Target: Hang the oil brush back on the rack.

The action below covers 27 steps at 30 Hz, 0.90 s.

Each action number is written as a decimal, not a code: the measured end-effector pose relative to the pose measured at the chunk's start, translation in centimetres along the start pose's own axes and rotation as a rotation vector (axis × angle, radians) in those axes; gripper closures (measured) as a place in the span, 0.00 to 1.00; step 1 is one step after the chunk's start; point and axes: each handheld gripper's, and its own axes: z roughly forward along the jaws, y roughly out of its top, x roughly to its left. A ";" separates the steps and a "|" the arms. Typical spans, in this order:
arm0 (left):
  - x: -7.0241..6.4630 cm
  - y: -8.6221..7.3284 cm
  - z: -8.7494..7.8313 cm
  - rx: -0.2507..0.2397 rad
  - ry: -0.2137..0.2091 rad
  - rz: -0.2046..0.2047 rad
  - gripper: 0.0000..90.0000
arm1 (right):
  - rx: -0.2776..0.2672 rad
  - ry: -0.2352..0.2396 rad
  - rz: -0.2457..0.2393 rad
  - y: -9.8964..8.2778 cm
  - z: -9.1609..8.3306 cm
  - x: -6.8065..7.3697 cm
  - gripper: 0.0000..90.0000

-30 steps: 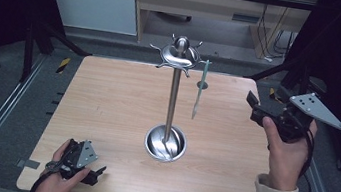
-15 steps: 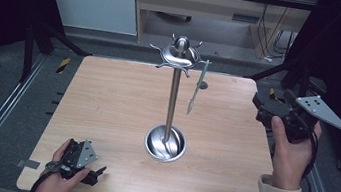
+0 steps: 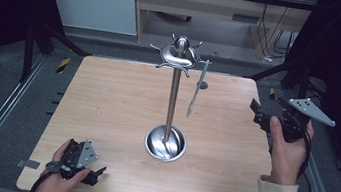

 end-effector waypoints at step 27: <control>0.0 0.0 0.0 -0.003 0.002 -0.001 0.04 | 0.221 0.050 -0.079 -5.7 5.5 2.0 0.09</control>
